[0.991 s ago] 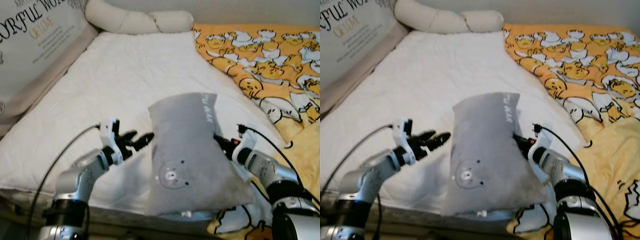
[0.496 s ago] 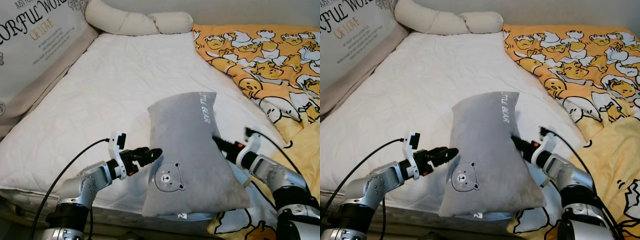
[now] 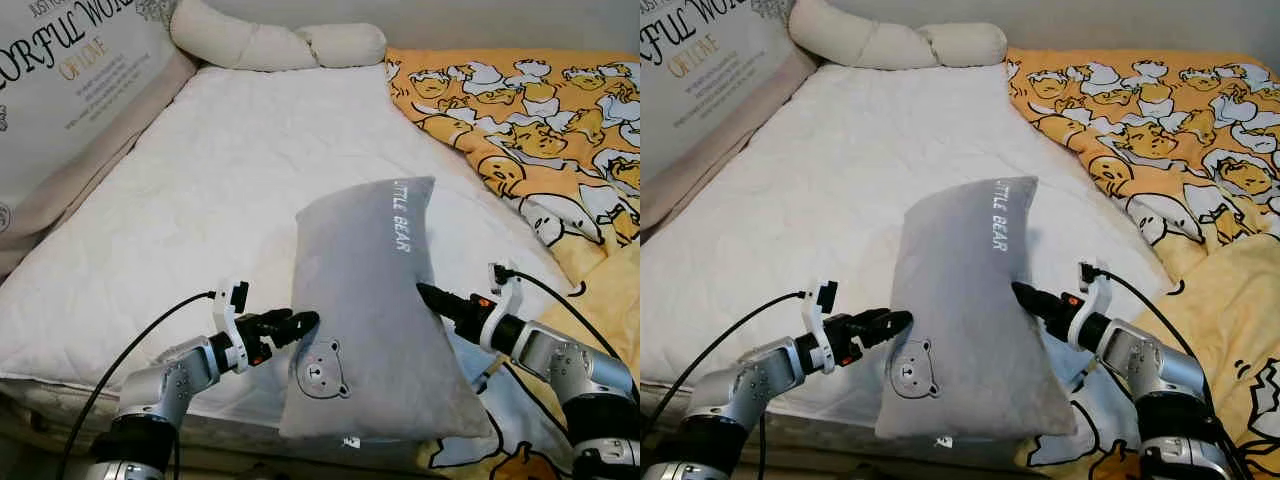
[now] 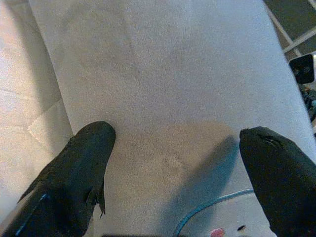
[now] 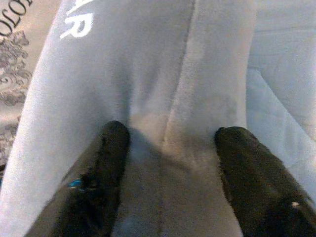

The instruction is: Clean up the room

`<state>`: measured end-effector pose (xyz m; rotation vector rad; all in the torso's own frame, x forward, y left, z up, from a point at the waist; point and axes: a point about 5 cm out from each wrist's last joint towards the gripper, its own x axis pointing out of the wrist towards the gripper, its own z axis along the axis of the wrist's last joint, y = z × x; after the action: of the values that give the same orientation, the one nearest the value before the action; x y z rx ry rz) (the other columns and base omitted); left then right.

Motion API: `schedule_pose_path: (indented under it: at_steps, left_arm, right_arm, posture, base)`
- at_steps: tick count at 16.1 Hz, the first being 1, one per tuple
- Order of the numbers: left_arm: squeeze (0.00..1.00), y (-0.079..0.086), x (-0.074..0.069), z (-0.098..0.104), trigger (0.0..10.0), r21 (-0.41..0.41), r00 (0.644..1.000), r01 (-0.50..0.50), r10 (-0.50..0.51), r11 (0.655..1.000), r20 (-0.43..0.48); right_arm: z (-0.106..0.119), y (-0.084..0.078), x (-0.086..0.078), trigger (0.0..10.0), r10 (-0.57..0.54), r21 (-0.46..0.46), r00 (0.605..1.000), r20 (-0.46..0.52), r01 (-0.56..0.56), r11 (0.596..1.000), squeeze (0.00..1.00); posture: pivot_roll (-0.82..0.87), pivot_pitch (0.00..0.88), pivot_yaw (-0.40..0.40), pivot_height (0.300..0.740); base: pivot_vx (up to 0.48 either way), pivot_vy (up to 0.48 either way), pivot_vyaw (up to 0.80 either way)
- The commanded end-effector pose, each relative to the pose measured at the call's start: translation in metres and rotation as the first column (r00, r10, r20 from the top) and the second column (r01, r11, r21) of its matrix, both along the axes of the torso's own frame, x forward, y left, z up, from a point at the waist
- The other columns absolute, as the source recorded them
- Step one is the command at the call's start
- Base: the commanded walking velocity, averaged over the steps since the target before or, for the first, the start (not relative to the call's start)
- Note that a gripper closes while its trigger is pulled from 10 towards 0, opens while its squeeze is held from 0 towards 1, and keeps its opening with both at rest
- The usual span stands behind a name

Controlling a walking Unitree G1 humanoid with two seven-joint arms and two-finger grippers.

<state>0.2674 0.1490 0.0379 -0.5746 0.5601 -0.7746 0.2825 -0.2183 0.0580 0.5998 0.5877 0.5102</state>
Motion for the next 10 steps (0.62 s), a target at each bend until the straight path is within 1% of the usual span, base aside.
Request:
schedule_pose_path:
  at_steps: [1,3,4,5,6,7,8,9,10]
  left_arm:
    - [1.00,0.002,-0.001,-0.006,10.0,0.040,1.000,-0.004,0.005,0.999,-0.009]
    - [1.00,0.002,-0.002,-0.011,10.0,0.055,1.000,-0.005,0.006,0.998,-0.015]
    - [1.00,-0.002,-0.003,-0.013,10.0,0.043,1.000,0.004,-0.004,0.999,-0.016]
    - [1.00,-0.013,-0.002,-0.012,10.0,0.009,1.000,0.028,-0.027,1.000,-0.015]
    - [1.00,-0.027,0.000,-0.010,10.0,-0.023,0.998,0.066,-0.066,0.998,-0.013]
    - [1.00,-0.037,0.002,-0.010,4.7,-0.029,0.996,0.081,-0.082,0.996,-0.018]
    - [0.00,-0.040,0.003,-0.011,0.0,-0.028,0.996,0.081,-0.082,0.996,-0.021]
    - [0.00,-0.043,0.004,-0.012,0.0,-0.026,0.996,0.084,-0.085,0.996,-0.027]
    - [0.00,-0.045,0.004,-0.013,0.0,-0.006,0.995,0.090,-0.090,0.996,-0.030]
  right_arm:
    - [0.000,0.000,-0.002,10.0,0.029,-0.048,0.999,0.012,-0.029,0.998,1.00]
    - [0.001,-0.001,-0.004,10.0,0.030,-0.041,0.999,0.018,-0.030,0.999,1.00]
    - [0.002,-0.001,-0.006,10.0,0.037,-0.016,0.999,0.023,-0.037,0.999,1.00]
    - [0.002,0.003,-0.007,10.0,0.056,-0.011,0.998,0.021,-0.056,0.998,1.00]
    - [-0.003,0.008,-0.008,10.0,0.074,-0.035,0.997,0.007,-0.074,0.997,1.00]
    - [-0.004,0.014,-0.008,10.0,0.079,-0.036,0.997,0.006,-0.079,0.996,1.00]
    - [-0.004,0.016,-0.008,8.3,0.079,-0.032,0.997,0.007,-0.078,0.996,0.00]
    - [-0.004,0.018,-0.008,3.5,0.079,-0.031,0.997,0.009,-0.079,0.996,0.00]
    - [-0.005,0.020,-0.007,2.5,0.081,-0.036,0.997,0.011,-0.081,0.996,0.00]
  posture:
    - [-0.09,0.000,0.078,0.740]
    - [-0.10,0.000,0.080,0.740]
    - [-0.10,0.000,0.080,0.740]
    - [-0.10,0.000,0.081,0.740]
    - [-0.10,0.000,0.081,0.740]
    - [-0.11,0.000,0.080,0.740]
    - [-0.10,0.000,0.080,0.740]
    - [-0.10,0.000,0.079,0.740]
    - [-0.10,0.000,0.079,0.740]
  base:
    - [0.000,0.000,0.00]
    - [0.000,0.000,0.00]
    - [0.000,0.000,0.00]
    - [0.000,0.000,0.00]
    - [0.000,0.000,0.00]
    - [0.000,0.000,0.00]
    - [0.000,0.000,0.00]
    - [0.000,0.000,0.00]
    - [0.000,0.000,0.00]
